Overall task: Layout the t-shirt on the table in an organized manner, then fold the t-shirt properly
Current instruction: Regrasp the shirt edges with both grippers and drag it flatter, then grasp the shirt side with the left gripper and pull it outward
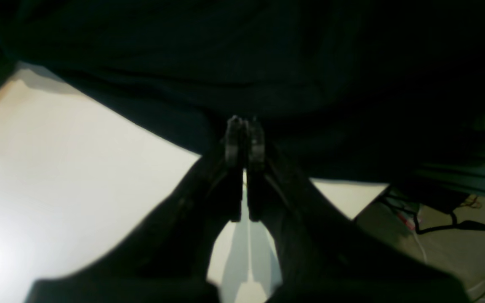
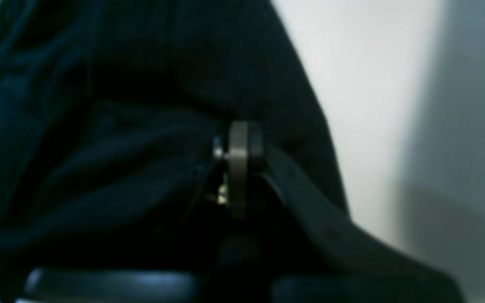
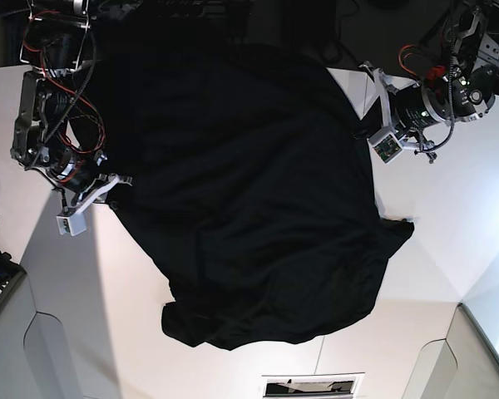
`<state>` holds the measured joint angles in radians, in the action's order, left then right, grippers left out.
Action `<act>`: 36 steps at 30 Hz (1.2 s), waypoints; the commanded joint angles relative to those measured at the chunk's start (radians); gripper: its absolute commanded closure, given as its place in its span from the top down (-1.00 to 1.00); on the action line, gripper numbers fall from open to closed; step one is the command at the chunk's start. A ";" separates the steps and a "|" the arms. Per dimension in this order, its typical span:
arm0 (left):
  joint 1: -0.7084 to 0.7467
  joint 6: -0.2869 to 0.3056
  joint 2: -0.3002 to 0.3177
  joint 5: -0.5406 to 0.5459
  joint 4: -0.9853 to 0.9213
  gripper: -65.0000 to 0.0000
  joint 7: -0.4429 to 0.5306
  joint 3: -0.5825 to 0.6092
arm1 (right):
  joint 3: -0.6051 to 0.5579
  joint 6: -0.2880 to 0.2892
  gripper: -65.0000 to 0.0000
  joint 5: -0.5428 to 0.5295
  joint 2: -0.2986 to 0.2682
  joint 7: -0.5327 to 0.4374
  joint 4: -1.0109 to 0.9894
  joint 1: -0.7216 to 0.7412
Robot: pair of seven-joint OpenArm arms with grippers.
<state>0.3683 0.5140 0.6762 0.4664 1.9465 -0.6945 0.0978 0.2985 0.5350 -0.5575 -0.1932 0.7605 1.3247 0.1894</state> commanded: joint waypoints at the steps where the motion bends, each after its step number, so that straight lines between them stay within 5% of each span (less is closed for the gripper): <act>1: -0.005 0.007 0.014 0.003 0.015 -0.94 0.019 -0.008 | 0.015 0.012 -1.00 -0.035 0.000 -0.030 0.067 0.031; 6: -0.006 0.007 0.014 -0.028 0.014 -0.94 0.104 -0.008 | -0.030 0.011 -1.00 -0.031 0.011 -0.034 0.160 0.074; 10: -0.052 0.006 0.005 -0.060 -0.025 -0.94 0.138 -0.006 | -0.095 -0.002 -1.00 0.071 0.052 -0.099 0.077 0.150; 19: -0.325 0.006 -0.132 -0.037 -0.379 -0.94 0.128 -0.006 | -0.197 -0.009 -1.00 0.332 0.144 -0.268 -0.242 0.359; 26: -0.403 0.012 -0.180 0.077 -0.519 -0.94 0.024 -0.006 | -0.209 -0.015 -1.00 0.394 0.099 -0.271 -0.384 0.406; 31: -0.399 0.085 -0.180 0.169 -0.519 -0.94 -0.047 -0.006 | -0.209 -0.014 -1.00 0.393 0.023 -0.262 -0.384 0.366; 36: -0.407 0.085 -0.180 0.151 -0.519 -0.94 -0.020 -0.005 | -0.209 -0.011 -1.00 0.278 -0.039 -0.193 -0.384 0.311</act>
<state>-0.0231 0.5919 0.4820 0.6132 1.4170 -0.7254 0.0971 0.0883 0.5247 -0.2852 -0.2226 0.5625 0.9268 0.4786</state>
